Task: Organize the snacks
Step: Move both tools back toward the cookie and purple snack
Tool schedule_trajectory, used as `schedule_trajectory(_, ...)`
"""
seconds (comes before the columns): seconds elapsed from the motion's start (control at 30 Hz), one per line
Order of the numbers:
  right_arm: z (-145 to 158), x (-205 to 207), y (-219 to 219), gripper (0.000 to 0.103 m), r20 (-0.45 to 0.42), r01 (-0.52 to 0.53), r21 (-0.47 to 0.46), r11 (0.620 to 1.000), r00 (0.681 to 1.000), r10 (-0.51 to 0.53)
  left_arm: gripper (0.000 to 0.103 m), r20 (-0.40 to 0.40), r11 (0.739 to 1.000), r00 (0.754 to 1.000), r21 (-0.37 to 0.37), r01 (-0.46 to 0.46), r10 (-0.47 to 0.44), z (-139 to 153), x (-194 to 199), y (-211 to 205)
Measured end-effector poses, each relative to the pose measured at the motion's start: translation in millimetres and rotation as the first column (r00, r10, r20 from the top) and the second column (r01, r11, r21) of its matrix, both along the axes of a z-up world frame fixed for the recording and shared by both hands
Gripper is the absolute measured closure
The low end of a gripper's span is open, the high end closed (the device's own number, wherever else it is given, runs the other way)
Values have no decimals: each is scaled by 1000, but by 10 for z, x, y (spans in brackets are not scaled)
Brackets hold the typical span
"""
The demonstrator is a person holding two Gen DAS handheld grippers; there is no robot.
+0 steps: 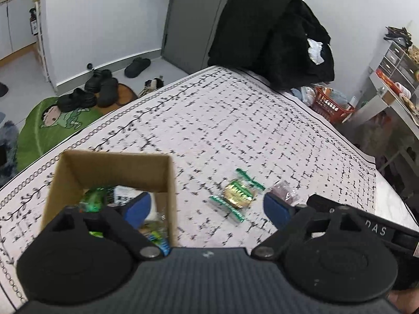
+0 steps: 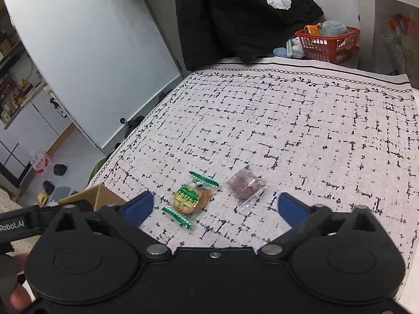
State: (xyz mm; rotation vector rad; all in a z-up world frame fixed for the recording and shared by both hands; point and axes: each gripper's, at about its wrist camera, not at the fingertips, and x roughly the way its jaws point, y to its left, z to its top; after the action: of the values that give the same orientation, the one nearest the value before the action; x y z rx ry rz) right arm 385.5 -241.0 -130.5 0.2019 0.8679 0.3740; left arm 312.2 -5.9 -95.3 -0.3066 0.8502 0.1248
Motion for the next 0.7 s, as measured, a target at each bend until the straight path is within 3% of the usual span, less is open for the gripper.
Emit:
schedule_trajectory(0.3, -179, 204, -241, 0, -35, 29, -2, 1000, 999, -29, 3, -39, 996, 996, 49, 80, -78, -123, 268, -298)
schedule_trajectory(0.7, -420, 367, -413, 0, -88, 70, 41, 997, 994, -66, 6, -101, 989, 989, 92, 115, -105, -472, 594, -548)
